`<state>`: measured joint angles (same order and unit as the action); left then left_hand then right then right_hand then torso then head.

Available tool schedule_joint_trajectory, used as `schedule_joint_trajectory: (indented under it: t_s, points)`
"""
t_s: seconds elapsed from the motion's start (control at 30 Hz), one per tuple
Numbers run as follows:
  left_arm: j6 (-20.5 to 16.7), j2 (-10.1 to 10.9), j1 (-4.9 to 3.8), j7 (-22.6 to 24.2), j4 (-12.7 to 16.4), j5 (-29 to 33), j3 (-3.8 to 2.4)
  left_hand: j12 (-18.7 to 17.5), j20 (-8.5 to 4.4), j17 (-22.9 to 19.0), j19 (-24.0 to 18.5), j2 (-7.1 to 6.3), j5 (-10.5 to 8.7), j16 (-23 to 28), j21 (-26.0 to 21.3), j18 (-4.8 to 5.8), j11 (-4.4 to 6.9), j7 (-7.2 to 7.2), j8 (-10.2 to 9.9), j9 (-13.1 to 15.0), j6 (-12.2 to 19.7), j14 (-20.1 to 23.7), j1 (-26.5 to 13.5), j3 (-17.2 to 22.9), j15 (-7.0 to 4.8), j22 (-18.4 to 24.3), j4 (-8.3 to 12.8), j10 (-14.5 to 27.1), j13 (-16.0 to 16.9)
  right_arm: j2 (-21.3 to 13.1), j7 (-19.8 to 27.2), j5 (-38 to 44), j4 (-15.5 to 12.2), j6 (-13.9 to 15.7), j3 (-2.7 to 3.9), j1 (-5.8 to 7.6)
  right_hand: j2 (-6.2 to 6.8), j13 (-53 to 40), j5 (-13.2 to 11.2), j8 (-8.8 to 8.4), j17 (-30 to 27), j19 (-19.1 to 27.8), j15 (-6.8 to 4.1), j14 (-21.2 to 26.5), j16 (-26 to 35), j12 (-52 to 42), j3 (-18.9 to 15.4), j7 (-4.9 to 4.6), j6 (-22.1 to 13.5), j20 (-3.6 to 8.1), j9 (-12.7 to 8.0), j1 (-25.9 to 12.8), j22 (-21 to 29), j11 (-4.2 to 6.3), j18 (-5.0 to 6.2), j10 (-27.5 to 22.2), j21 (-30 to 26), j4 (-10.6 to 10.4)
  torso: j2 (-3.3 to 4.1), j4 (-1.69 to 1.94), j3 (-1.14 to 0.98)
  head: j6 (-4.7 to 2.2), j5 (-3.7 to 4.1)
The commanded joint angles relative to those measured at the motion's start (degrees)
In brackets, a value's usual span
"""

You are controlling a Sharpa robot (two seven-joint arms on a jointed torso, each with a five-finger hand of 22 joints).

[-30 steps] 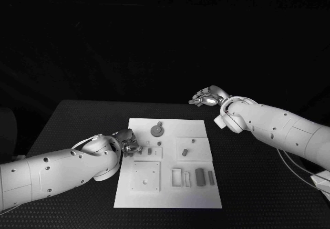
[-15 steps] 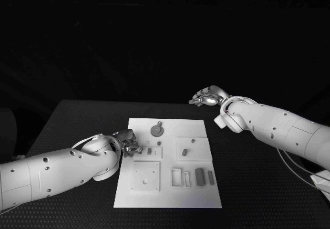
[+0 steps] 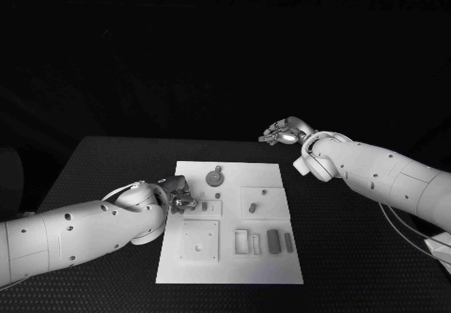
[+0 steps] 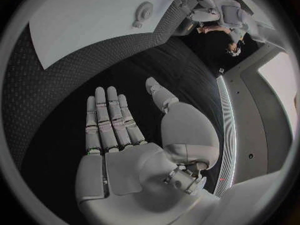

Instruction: Assemble the parts on the task board

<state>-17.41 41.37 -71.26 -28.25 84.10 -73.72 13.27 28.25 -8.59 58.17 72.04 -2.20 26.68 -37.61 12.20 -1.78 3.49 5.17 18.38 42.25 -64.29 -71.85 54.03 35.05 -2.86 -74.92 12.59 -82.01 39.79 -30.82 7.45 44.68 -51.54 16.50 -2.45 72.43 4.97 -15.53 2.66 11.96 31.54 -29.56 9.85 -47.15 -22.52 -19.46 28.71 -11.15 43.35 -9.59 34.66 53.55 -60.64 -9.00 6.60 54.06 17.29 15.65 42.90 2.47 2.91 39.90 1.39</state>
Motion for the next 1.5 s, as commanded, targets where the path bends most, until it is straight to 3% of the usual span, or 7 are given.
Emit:
schedule_joint_trajectory:
  t_s: [0.03, 0.37, 0.77, 1.13, 1.5]
  points:
    - [3.2, -0.6, 0.36, -0.3, 0.2, -0.2, 0.26, 0.6, -0.06, 0.0, -0.3, -0.61, -0.42, -0.7, 0.5, -1.13, 0.92, -3.70, 0.4, 0.1, -4.4, -0.7, -0.2, -0.1, -0.11, -1.5, -0.3, -0.1, 0.2, 0.1, 0.4, -0.1, 0.1, -0.8, 0.02, -0.01, 0.03, 0.1, 0.0, 0.20, 0.1, 0.5, 0.02, 0.4, 0.3, 0.3, -0.2, -1.56, -0.5, -0.08, -0.1, -0.3, -0.1, 0.02, -0.90, 0.4, -0.2, -0.2, 0.02, -0.03, -0.07, 0.08, -0.05]
    - [4.9, -0.8, 0.35, -1.4, 0.1, -2.6, 0.25, 1.1, -0.16, 0.0, -0.4, -0.76, 0.19, -1.3, 1.1, -1.22, 1.09, -3.90, 0.6, 0.3, -4.8, -0.7, 0.1, -0.1, -0.21, -1.5, -0.2, -0.3, 0.6, 0.1, 0.4, -0.2, 0.2, -0.8, 0.02, -0.01, 0.03, 0.1, 0.0, 0.21, 0.1, 0.5, 0.03, 0.4, 0.3, 0.3, -0.2, -1.56, -0.5, -0.09, -0.1, -0.4, -0.1, 0.03, -0.90, 0.4, -0.2, -0.2, 0.00, 0.06, 0.00, 0.11, 0.14]
    - [2.0, -0.8, 0.36, -2.2, 0.0, -5.0, 0.24, 1.7, -0.27, 0.1, -0.2, -0.70, 0.75, -2.1, 1.9, -1.29, 1.26, -4.08, 0.8, 0.6, -5.2, -0.9, 0.3, -0.2, -0.32, -1.5, 0.1, -0.4, 1.0, 0.2, 0.4, -0.2, 0.2, -0.8, 0.02, -0.02, 0.04, 0.2, 0.0, 0.23, 0.1, 0.6, 0.05, 0.4, 0.4, 0.3, -0.2, -1.56, -0.5, -0.10, -0.1, -0.4, -0.1, 0.02, -0.91, 0.5, -0.3, -0.2, 0.03, 0.06, 0.11, 0.02, 0.16]
    - [0.6, 0.2, 0.37, -2.4, 0.3, -6.0, 0.16, 1.9, -0.30, 0.1, -0.3, -0.80, 0.78, -2.4, 2.2, -1.30, 1.29, -4.13, 0.9, 0.6, -5.3, -0.9, 0.6, -0.2, -0.35, -1.5, 0.4, -0.4, 1.1, 0.2, 0.4, -0.3, 0.3, -0.8, 0.02, -0.04, 0.03, 0.3, 0.0, 0.25, 0.2, 0.6, 0.07, 0.4, 0.4, 0.3, -0.3, -1.58, -0.5, -0.13, -0.1, -0.6, -0.2, 0.02, -0.91, 0.5, -0.3, -0.4, 0.00, 0.10, 0.09, 0.10, 0.22]
    - [1.8, 0.4, 0.36, -2.4, 0.6, -6.1, 0.11, 2.0, -0.31, 0.1, -0.4, -0.83, 0.80, -2.5, 2.4, -1.29, 1.31, -4.15, 0.9, 0.7, -5.3, -0.9, 0.8, -0.1, -0.37, -1.5, 0.5, -0.4, 1.2, 0.2, 0.4, -0.4, 0.3, -0.9, 0.02, -0.06, 0.03, 0.5, 0.0, 0.26, 0.2, 0.6, 0.08, 0.5, 0.4, 0.3, -0.3, -1.58, -0.5, -0.14, -0.2, -0.8, -0.3, 0.01, -0.91, 0.5, -0.4, -0.5, 0.01, 0.04, 0.04, 0.34, 0.28]
